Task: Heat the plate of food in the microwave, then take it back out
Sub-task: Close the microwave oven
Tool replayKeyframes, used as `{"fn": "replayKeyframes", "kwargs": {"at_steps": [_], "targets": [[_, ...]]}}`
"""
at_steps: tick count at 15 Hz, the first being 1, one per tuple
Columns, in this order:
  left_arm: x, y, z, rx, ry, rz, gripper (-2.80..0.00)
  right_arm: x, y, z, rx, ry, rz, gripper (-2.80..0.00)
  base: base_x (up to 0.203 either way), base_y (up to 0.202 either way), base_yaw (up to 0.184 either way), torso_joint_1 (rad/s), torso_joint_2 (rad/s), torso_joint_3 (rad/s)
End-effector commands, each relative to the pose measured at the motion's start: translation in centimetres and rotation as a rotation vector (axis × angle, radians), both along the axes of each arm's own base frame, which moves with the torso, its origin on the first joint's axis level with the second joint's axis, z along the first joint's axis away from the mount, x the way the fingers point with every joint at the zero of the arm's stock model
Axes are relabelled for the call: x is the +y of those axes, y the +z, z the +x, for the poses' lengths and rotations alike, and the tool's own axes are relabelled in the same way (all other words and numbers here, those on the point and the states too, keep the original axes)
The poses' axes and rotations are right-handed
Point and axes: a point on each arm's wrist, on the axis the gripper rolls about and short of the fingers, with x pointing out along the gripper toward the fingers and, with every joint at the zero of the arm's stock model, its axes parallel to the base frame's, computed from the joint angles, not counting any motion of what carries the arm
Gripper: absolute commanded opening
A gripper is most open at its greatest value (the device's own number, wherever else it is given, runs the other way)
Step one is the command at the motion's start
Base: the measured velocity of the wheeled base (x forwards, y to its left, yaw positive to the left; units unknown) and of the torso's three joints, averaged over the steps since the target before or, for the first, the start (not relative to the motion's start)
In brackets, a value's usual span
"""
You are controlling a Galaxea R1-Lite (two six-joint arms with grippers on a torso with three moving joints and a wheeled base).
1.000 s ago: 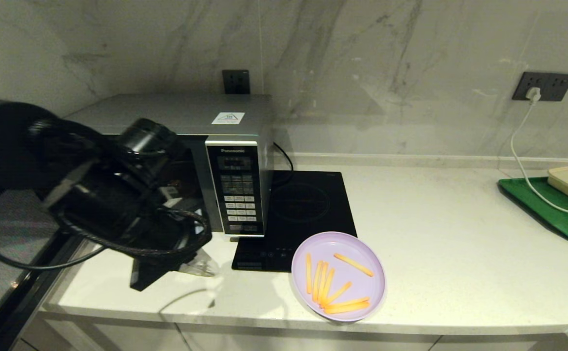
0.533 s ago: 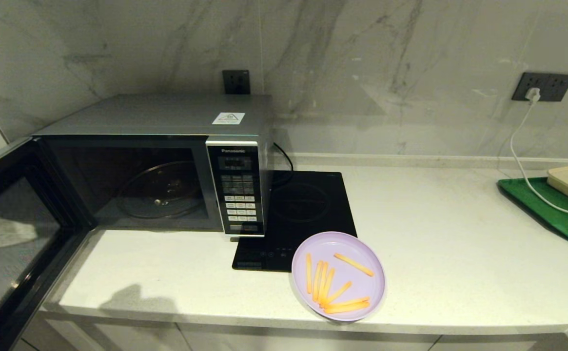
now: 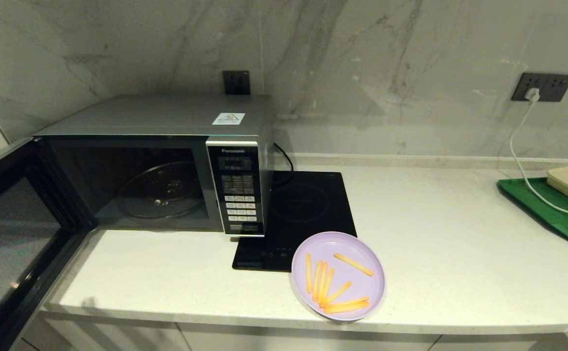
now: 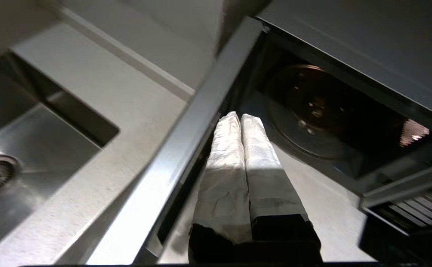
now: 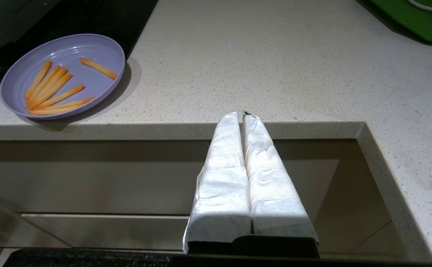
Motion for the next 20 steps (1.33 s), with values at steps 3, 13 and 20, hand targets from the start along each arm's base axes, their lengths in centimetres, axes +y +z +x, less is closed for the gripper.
{"fn": "replayKeyframes", "kwargs": {"at_steps": [3,13,20], "targets": [[5.0,-1.1,2.9,0.093,0.116,-0.055,-2.80,0.0,0.0,0.0,0.002,0.000,0.000,-2.80,0.000,0.000,0.000,0.000,0.00,0.000],[9.5,-5.3,4.7,0.349,0.176,-0.337,-2.80,0.0,0.0,0.0,0.002,0.000,0.000,-2.80,0.000,0.000,0.000,0.000,0.00,0.000],[5.5,-5.9,5.0,0.407,-0.005,-0.388,-2.80,0.0,0.0,0.0,0.002,0.000,0.000,-2.80,0.000,0.000,0.000,0.000,0.00,0.000]]}}
